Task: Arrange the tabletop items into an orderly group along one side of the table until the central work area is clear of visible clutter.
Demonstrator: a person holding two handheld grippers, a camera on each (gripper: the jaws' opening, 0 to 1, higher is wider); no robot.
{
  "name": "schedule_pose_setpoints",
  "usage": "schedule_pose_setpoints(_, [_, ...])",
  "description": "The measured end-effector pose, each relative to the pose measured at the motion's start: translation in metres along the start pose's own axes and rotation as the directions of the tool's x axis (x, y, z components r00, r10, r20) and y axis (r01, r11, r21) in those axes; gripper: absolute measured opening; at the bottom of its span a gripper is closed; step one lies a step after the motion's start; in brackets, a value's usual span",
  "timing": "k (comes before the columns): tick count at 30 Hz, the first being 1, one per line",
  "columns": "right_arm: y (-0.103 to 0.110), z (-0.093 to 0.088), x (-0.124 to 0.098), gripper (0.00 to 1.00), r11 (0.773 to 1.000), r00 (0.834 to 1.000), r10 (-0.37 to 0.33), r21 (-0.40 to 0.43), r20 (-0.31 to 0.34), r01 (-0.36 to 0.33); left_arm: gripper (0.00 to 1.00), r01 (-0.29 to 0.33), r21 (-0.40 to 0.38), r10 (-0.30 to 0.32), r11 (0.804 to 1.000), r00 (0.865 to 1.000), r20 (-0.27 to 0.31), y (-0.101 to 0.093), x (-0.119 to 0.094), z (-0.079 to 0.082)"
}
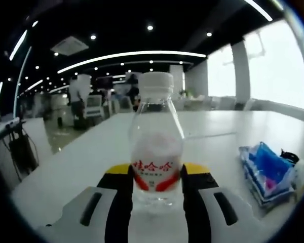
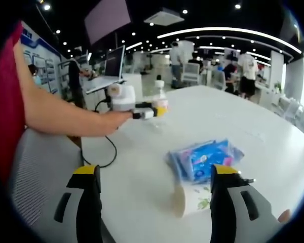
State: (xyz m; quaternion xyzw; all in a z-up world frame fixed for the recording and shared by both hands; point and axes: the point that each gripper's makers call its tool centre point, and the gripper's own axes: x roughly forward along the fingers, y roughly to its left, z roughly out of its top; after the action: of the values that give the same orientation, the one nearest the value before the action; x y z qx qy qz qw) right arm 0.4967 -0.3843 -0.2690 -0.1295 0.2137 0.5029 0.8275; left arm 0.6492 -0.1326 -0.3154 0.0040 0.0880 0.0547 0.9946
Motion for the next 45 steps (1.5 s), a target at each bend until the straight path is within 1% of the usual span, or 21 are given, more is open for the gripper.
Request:
schedule_pose_setpoints(6, [-0.001, -0.001, 0.0, 0.88, 1.0, 1.0, 0.0, 0.0, -0.004, 0.0, 0.36, 0.01, -0.003, -0.011, 1.0, 1.0, -0.009, 0.0, 0.0, 0.0])
schedule_pose_setpoints(8, [-0.001, 0.0, 0.001, 0.88, 1.0, 1.0, 0.001, 0.0, -0.001, -0.001, 0.4, 0.006, -0.001, -0.006, 1.0, 1.0, -0.021, 0.002, 0.0, -0.001])
schedule_pose_setpoints(10, [-0.001, 0.0, 0.001, 0.88, 1.0, 1.0, 0.003, 0.0, 0.001, -0.003, 0.42, 0.005, -0.004, -0.005, 1.0, 1.0, -0.001, 0.003, -0.001, 0.002])
schedule_pose_setpoints(15, [-0.001, -0.001, 0.001, 0.88, 1.0, 1.0, 0.003, -0.002, -0.002, -0.003, 0.47, 0.006, -0.004, -0.006, 1.0, 1.0, -0.005, 0.004, -0.003, 0.002])
schedule_pose_setpoints(17, [-0.001, 0.0, 0.001, 0.88, 1.0, 1.0, 0.001, 0.0, 0.001, -0.001, 0.47, 0.013, 0.005, -0.013, 1.0, 1.0, -0.01, 0.003, -0.004, 0.002])
schedule_pose_setpoints(32, [0.004, 0.005, -0.003, 0.88, 1.0, 1.0, -0.002, -0.012, 0.017, 0.002, 0.47, 0.054, 0.002, -0.054, 0.999, 0.998, -0.022, 0.003, -0.011, 0.001])
schedule_pose_setpoints(41, [0.01, 0.01, -0.005, 0.88, 1.0, 1.0, 0.0, -0.025, 0.029, 0.001, 0.48, 0.076, 0.005, -0.076, 0.997, 0.997, -0.022, 0.005, -0.016, 0.008])
schedule_pose_setpoints(45, [0.011, 0.011, -0.008, 0.88, 1.0, 0.999, -0.005, -0.028, 0.036, 0.006, 0.49, 0.103, 0.019, -0.103, 0.994, 0.994, -0.036, 0.001, -0.02, 0.006])
